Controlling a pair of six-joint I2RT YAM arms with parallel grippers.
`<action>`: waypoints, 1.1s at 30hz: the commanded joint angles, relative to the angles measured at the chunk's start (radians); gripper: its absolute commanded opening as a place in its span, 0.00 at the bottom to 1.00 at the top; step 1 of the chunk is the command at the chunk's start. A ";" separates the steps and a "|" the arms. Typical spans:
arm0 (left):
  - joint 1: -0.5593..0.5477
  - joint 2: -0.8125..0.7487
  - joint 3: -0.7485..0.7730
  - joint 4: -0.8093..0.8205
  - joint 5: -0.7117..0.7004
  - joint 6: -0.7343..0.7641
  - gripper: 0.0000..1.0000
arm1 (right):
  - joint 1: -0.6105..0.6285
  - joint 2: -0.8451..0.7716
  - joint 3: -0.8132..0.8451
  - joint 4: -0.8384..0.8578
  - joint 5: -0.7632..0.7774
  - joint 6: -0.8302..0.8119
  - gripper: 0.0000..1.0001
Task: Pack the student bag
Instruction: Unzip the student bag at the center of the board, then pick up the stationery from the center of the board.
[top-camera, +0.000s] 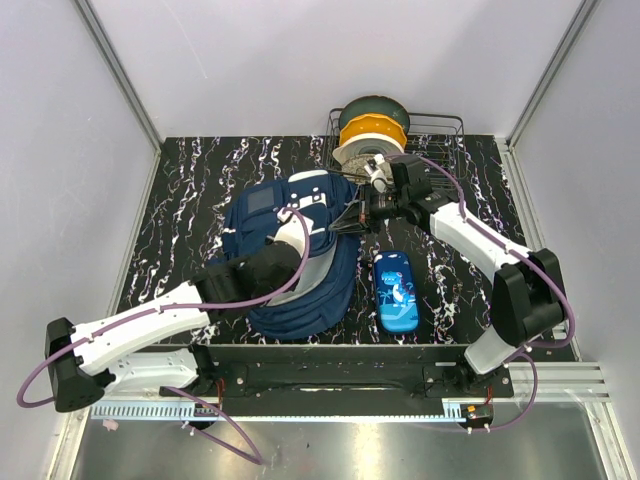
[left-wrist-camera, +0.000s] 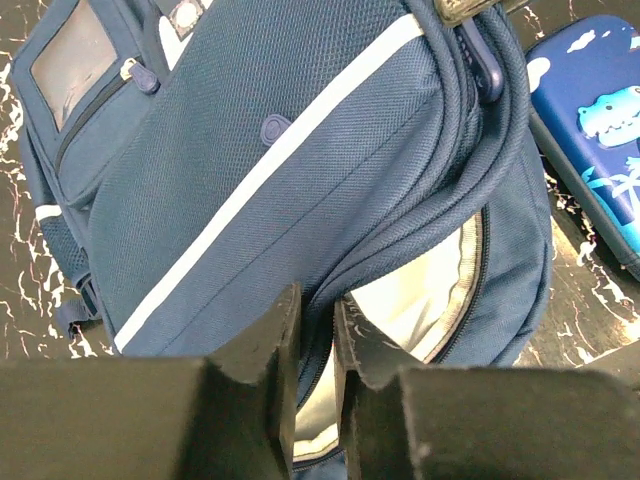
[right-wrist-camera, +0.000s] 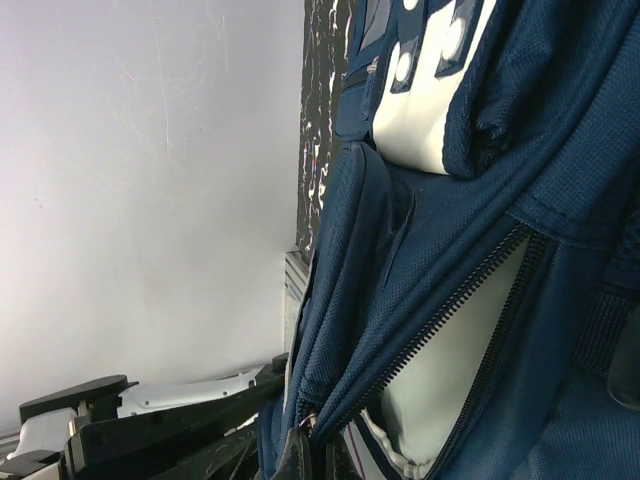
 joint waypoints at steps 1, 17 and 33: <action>0.041 -0.017 0.015 0.020 -0.098 -0.012 0.12 | 0.001 -0.094 0.005 -0.027 -0.007 -0.052 0.08; 0.136 -0.095 0.006 0.046 -0.015 0.007 0.00 | -0.047 -0.391 -0.148 -0.377 0.795 -0.143 0.72; 0.144 -0.105 -0.001 0.055 0.059 0.035 0.00 | -0.159 -0.426 -0.563 -0.292 0.783 -0.072 0.91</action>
